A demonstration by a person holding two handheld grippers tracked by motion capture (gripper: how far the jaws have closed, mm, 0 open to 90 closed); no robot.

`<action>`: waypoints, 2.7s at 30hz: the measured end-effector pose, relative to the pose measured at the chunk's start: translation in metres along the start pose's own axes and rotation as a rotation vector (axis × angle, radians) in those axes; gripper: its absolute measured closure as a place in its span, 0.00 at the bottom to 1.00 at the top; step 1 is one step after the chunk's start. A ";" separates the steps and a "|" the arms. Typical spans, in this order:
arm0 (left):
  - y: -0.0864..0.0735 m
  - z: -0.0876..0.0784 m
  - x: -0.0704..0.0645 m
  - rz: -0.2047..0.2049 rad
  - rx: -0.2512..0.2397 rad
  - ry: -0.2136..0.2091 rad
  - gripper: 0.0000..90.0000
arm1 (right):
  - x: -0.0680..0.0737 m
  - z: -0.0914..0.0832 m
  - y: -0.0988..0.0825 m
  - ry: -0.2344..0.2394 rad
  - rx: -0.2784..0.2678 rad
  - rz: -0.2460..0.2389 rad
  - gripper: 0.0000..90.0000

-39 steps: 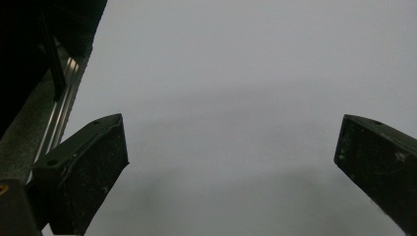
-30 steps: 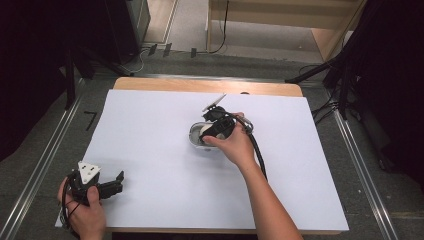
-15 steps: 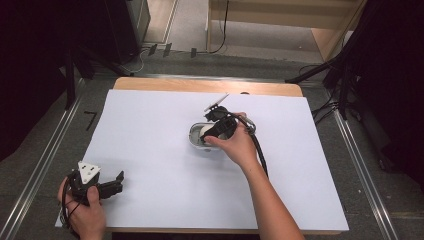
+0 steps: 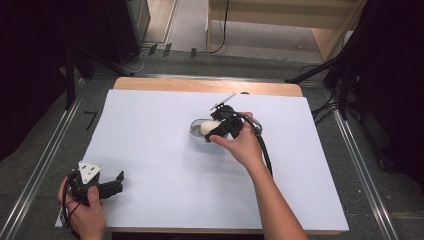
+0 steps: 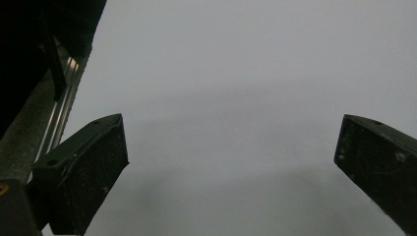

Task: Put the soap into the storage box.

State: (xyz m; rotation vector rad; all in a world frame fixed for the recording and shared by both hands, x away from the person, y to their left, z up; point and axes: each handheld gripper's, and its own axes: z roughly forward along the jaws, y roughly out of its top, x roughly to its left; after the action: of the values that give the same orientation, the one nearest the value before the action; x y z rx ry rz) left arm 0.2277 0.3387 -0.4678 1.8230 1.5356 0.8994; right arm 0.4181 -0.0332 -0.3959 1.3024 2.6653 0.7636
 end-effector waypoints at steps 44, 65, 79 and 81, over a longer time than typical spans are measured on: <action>0.000 0.000 -0.001 0.002 0.000 0.003 0.00 | -0.035 -0.014 -0.060 -0.018 -0.006 0.074 0.28; 0.000 0.000 -0.001 0.007 0.002 0.005 0.00 | -0.060 -0.016 -0.104 -0.032 -0.012 0.131 0.27; 0.000 0.000 -0.001 0.011 0.002 0.005 0.00 | -0.073 -0.023 -0.136 -0.030 -0.060 0.145 0.27; 0.000 0.000 -0.001 0.013 0.004 0.005 0.00 | -0.073 -0.023 -0.139 -0.032 -0.062 0.142 0.27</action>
State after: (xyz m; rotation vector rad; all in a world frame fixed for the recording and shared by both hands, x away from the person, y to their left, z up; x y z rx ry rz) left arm 0.2276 0.3375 -0.4679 1.8367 1.5312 0.9077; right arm 0.3588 -0.1694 -0.4511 1.4869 2.5251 0.8260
